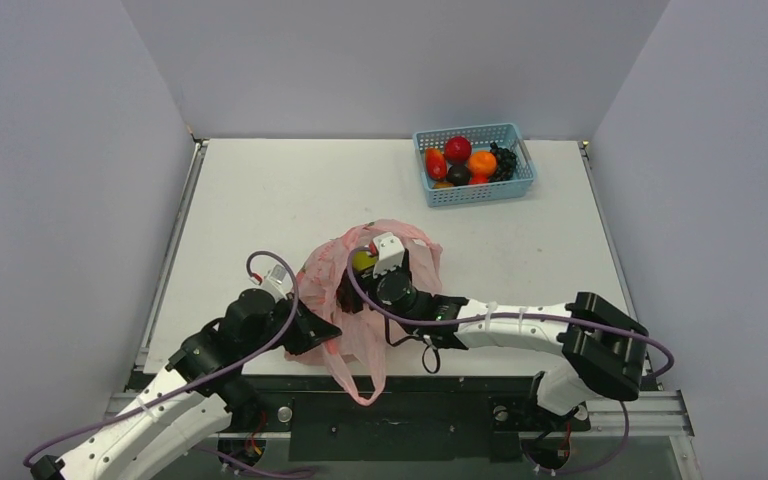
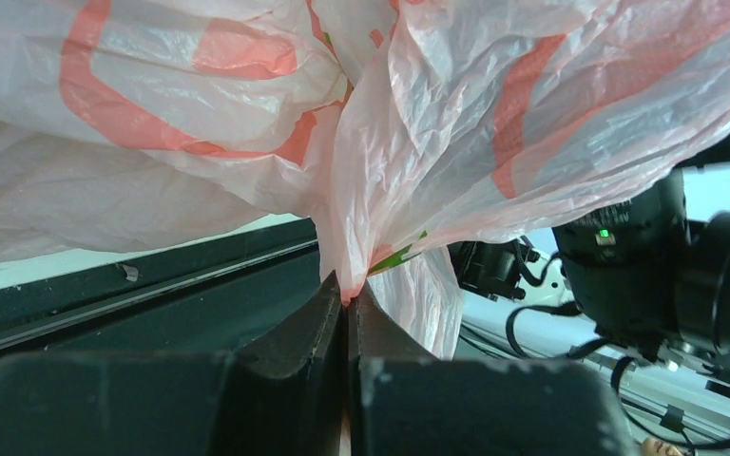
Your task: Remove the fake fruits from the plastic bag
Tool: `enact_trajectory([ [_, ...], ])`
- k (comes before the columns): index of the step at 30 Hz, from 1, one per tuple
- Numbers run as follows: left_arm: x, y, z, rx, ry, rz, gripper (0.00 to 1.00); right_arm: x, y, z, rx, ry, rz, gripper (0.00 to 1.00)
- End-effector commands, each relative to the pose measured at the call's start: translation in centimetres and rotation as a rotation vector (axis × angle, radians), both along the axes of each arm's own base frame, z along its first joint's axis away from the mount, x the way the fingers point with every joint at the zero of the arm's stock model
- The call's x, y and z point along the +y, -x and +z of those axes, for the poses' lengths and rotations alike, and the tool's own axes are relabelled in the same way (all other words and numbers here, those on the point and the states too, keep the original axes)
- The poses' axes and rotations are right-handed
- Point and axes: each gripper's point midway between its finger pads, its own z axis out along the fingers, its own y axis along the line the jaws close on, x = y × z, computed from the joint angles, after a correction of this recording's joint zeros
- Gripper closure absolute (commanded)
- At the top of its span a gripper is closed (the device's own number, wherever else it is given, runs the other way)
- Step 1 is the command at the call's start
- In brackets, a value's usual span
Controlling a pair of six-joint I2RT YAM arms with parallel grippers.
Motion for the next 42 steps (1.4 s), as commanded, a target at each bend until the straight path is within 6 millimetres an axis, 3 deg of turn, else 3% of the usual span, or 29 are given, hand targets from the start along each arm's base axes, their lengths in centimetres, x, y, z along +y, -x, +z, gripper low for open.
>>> enact_trajectory([
  [1,0.1,-0.2,2.1,-0.056,0.028,0.006,1.0,0.2,-3.3,1.8,-0.081,-0.108,-0.102,0.2],
  [11,-0.3,-1.1,2.6,-0.089,0.028,0.016,1.0,0.3,-6.1,-1.1,-0.075,-0.105,-0.158,0.17],
  [20,-1.8,-2.7,2.6,-0.112,0.032,0.005,1.0,1.1,-8.2,-4.0,-0.072,-0.085,-0.167,0.12],
  [28,-2.0,-3.1,2.5,-0.113,0.028,0.011,1.0,1.1,-10.5,-6.8,-0.052,-0.048,-0.192,0.15],
  [37,-1.4,-2.4,1.4,-0.08,0.027,0.033,1.0,1.9,-10.8,-10.1,-0.007,-0.006,-0.142,0.15],
  [42,-1.0,-2.1,1.1,-0.066,0.021,0.041,1.0,2.2,-10.9,-10.1,-0.005,0.007,-0.125,0.22],
])
